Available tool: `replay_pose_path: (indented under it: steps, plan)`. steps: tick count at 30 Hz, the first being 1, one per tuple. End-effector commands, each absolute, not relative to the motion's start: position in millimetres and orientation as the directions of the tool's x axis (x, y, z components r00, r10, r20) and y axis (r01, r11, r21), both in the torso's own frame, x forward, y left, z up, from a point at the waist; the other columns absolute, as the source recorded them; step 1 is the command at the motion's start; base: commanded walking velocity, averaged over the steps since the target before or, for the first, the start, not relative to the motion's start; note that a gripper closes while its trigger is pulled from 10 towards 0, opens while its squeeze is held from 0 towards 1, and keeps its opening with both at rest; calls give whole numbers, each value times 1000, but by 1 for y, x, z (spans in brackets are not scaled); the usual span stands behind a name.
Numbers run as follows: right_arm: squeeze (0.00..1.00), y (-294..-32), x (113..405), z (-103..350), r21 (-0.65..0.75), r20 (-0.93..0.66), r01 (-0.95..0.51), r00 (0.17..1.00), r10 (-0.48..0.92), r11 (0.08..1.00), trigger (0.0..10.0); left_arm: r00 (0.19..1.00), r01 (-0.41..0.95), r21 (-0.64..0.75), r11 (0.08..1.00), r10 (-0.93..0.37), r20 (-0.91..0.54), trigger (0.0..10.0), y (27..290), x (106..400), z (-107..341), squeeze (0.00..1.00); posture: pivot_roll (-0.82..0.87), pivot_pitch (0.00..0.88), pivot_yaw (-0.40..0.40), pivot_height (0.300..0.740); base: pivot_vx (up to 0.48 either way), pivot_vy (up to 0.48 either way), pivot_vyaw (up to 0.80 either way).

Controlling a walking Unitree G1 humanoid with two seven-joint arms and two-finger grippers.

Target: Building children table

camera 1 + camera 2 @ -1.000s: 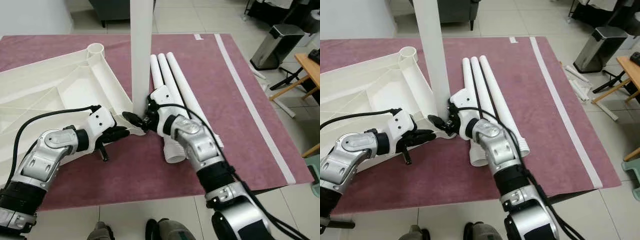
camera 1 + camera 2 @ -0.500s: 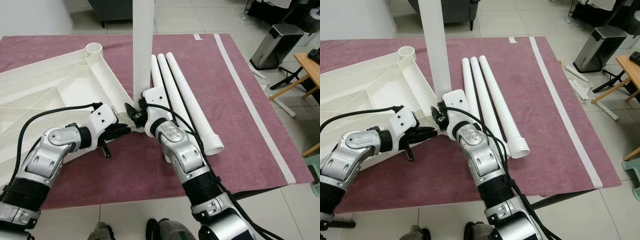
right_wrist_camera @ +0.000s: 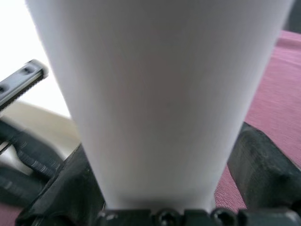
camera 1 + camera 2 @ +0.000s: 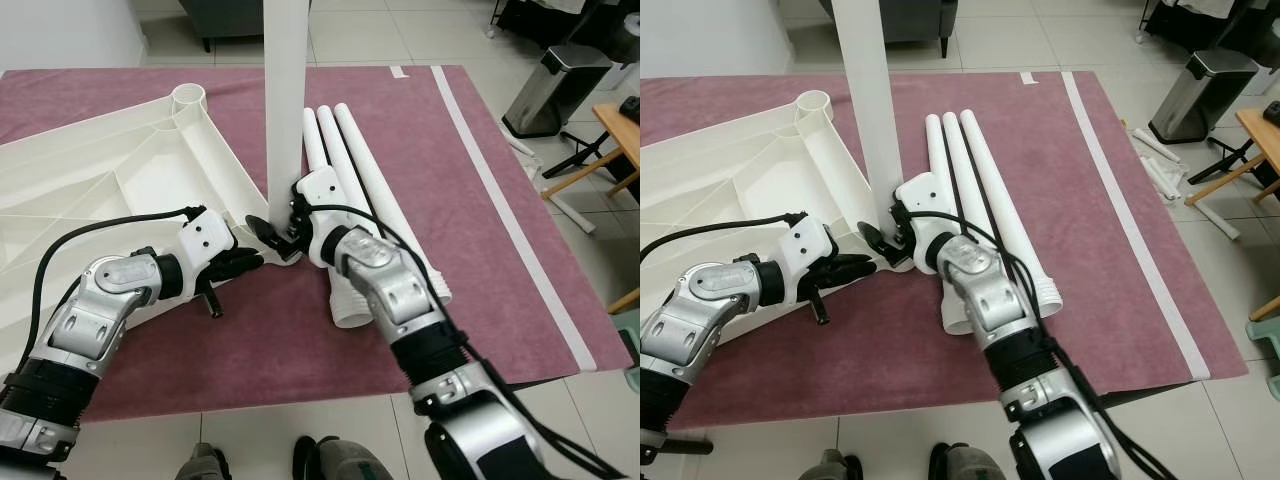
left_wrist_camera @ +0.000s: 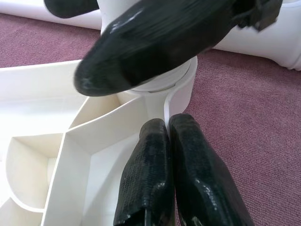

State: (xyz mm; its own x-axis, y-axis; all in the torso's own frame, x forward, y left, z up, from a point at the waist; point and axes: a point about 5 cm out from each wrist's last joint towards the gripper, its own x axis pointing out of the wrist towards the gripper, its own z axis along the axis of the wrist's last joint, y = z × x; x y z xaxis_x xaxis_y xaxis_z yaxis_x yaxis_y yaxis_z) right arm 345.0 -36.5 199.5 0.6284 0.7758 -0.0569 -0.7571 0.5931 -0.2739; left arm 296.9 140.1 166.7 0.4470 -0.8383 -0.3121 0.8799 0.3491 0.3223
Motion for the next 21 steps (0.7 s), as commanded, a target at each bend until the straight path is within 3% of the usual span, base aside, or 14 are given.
replay_pose_path:
  steps: [1,3,6,7,9,10,17,21]
  plan:
    - [0,-30,345,202,-287,-74,-792,579,812,538,10000,254,960,209,188,-899,-358,0,122,278,144,0,102,164,-27,740,0,0,0]
    - [0,-38,348,206,-328,-107,-837,493,863,438,10000,251,960,209,185,-899,-358,0,122,278,145,0,104,167,-25,740,0,0,0]
    - [0,-45,352,209,-339,-132,-863,439,889,376,10000,247,961,208,181,-900,-359,0,122,277,145,0,106,170,-23,740,0,0,0]
    - [0,-48,355,211,-332,-139,-873,419,897,356,8000,246,962,207,179,-900,-361,0,122,277,145,0,107,170,-23,740,0,0,0]
    - [0,-50,356,211,-328,-141,-879,408,902,347,8000,245,962,207,178,-900,-361,0,122,276,145,0,107,171,-23,740,0,0,0]
    - [0,-52,358,212,-317,-143,-887,394,908,336,0,244,962,207,178,-900,-362,0,123,276,145,0,109,171,-23,740,0,0,0]
    - [0,-59,363,213,-254,-130,-912,362,923,322,0,246,962,207,180,-899,-363,0,123,276,145,0,112,174,-23,740,0,0,0]
    - [0,-53,361,203,-234,-116,-891,424,898,390,0,246,962,204,181,-899,-363,0,123,275,145,0,107,181,-21,740,0,0,0]
